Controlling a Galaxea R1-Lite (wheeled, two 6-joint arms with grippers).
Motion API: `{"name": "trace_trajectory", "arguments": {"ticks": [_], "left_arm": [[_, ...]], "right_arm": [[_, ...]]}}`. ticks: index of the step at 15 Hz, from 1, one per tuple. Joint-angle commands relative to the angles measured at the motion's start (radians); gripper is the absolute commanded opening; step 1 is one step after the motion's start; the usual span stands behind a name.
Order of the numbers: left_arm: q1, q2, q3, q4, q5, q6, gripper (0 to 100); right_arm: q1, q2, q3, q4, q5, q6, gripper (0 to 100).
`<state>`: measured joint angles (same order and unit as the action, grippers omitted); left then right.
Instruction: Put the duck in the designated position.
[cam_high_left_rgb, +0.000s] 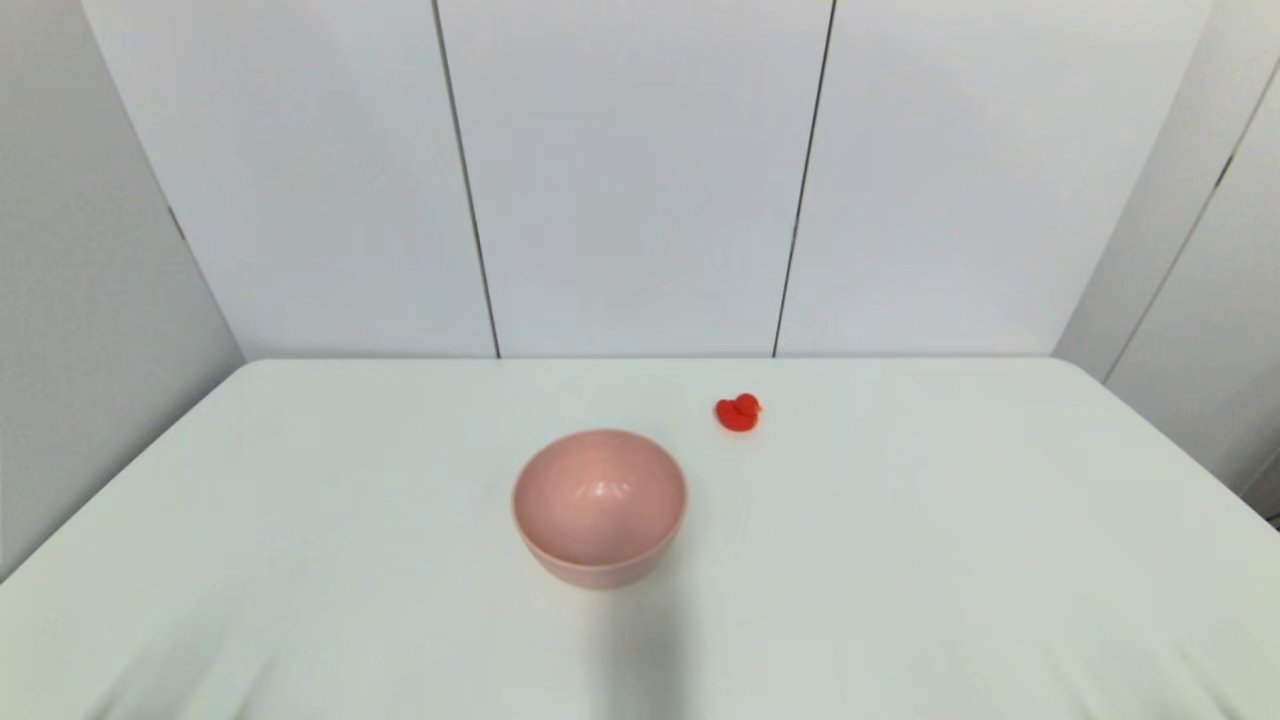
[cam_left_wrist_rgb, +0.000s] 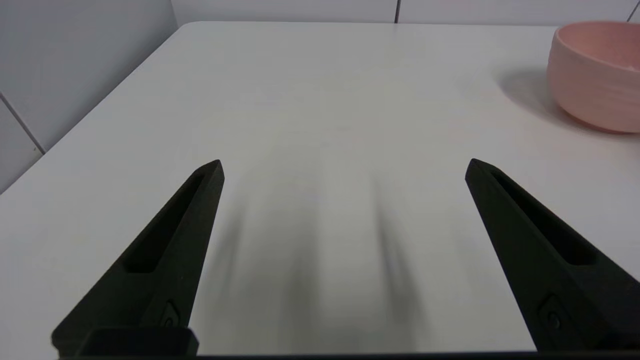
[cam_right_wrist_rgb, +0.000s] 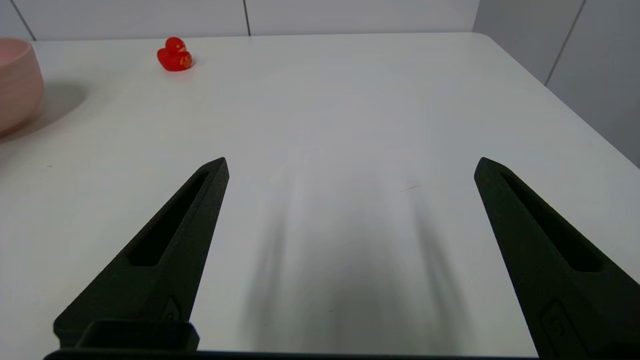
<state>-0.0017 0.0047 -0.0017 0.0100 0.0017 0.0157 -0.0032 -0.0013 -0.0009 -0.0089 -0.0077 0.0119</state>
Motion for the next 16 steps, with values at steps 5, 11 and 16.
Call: {"name": "trace_trajectory", "arguments": {"ticks": [5, 11, 16], "left_arm": [[-0.13, 0.725, -0.676, 0.229, -0.009, 0.267, 100], [-0.248, 1.345, -1.181, 0.235, -0.104, 0.428, 100], [-0.35, 1.735, -1.528, 0.24, -0.21, 0.464, 100]], "right_arm": [[0.0, 0.001, 0.001, 0.0, 0.0, 0.0, 100], [0.0, 0.001, 0.001, 0.0, 0.0, 0.0, 100], [0.0, 0.001, 0.001, 0.0, 0.0, 0.0, 100]]}}
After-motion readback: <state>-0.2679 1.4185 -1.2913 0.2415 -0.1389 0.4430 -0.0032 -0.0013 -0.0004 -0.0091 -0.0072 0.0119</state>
